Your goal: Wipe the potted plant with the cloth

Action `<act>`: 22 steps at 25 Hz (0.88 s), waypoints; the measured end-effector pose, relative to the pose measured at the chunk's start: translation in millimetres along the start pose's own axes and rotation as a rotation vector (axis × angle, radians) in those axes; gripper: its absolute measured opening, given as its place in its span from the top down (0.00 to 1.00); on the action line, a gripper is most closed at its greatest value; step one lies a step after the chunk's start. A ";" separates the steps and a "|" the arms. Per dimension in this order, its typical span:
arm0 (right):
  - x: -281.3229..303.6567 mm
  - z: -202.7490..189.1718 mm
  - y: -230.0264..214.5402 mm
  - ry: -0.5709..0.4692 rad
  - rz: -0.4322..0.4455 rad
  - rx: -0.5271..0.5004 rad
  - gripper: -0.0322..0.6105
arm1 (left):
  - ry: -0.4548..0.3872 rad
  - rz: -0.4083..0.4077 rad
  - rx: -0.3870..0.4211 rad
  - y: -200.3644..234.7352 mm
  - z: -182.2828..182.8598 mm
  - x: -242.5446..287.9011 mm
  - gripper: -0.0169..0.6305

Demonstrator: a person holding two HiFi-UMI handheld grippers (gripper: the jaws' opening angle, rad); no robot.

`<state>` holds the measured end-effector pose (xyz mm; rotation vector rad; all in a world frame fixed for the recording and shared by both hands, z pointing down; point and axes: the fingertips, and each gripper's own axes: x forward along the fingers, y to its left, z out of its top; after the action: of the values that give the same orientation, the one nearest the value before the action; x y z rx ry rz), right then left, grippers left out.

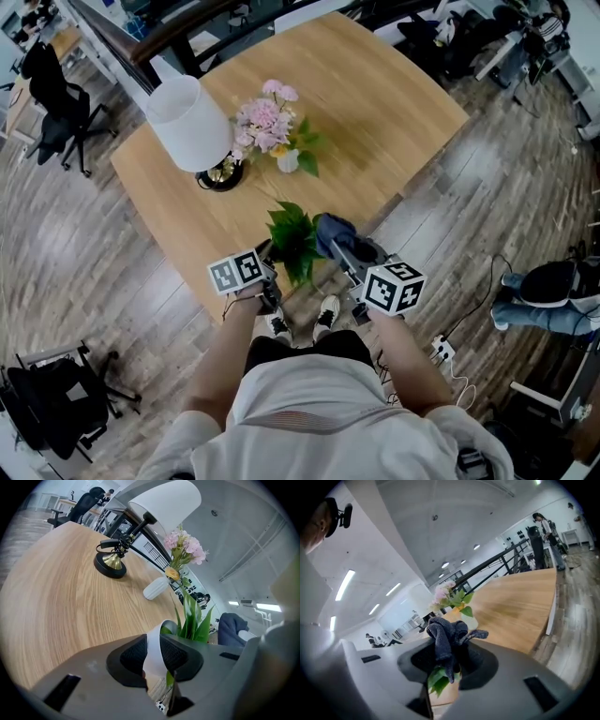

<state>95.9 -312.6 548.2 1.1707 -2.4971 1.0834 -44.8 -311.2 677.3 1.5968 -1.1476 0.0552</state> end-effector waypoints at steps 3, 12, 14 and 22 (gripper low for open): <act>13.6 -26.4 16.7 0.063 0.040 0.014 0.70 | -0.009 0.002 -0.004 -0.3 0.4 0.8 0.85; -14.0 -71.1 -76.0 0.111 -0.207 0.085 0.70 | -0.022 0.025 0.015 4.0 0.4 2.9 0.85; -27.4 -66.1 -84.0 0.088 -0.209 0.089 0.70 | -0.054 0.020 0.033 2.8 5.7 2.2 0.85; -66.5 -0.6 -60.9 -0.100 -0.184 -0.045 0.71 | -0.267 0.077 0.185 -10.6 60.6 -53.7 0.80</act>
<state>184.9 -298.4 552.5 1.4416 -2.4132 0.9386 -96.6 -325.0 615.7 1.7597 -1.4450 -0.0018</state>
